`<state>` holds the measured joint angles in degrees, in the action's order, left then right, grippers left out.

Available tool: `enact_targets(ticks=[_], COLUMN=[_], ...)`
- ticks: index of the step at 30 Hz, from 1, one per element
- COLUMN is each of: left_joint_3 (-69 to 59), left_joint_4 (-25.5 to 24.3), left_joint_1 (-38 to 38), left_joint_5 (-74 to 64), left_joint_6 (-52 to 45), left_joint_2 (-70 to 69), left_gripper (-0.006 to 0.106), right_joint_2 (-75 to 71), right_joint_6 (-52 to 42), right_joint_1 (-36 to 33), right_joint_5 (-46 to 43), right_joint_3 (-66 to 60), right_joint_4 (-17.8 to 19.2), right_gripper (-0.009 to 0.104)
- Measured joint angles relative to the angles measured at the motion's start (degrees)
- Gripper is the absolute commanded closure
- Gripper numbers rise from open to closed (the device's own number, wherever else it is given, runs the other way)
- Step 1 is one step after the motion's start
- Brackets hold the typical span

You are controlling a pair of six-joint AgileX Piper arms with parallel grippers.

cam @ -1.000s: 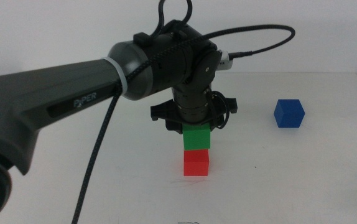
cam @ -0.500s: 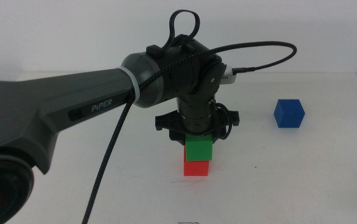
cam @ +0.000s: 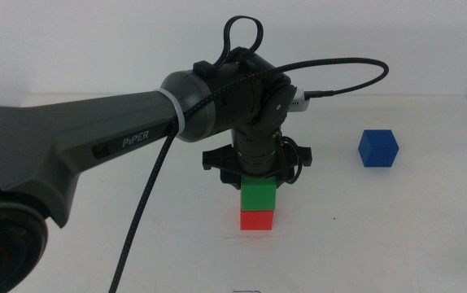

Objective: Stack red cubes first, then green, then blue cubes in a specific spot.

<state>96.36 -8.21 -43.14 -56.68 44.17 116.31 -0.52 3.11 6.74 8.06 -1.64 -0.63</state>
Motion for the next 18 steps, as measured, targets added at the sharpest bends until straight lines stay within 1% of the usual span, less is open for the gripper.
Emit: enact_targets(ticks=[7, 18], left_joint_3=[0.0, 0.0], left_joint_4=[-1.7, -1.7], left_joint_1=[0.0, 0.0], left_joint_5=[0.2, 1.6], left_joint_6=[-0.1, -0.2], left_joint_2=[0.0, 1.0], left_gripper=[0.102, 0.102], right_joint_2=[0.0, 0.0], right_joint_6=[0.0, 0.0], right_joint_1=[0.0, 0.0], right_joint_5=[0.0, 0.0], right_joint_3=[0.0, 0.0], right_joint_4=[0.0, 0.0], right_gripper=[0.015, 0.015])
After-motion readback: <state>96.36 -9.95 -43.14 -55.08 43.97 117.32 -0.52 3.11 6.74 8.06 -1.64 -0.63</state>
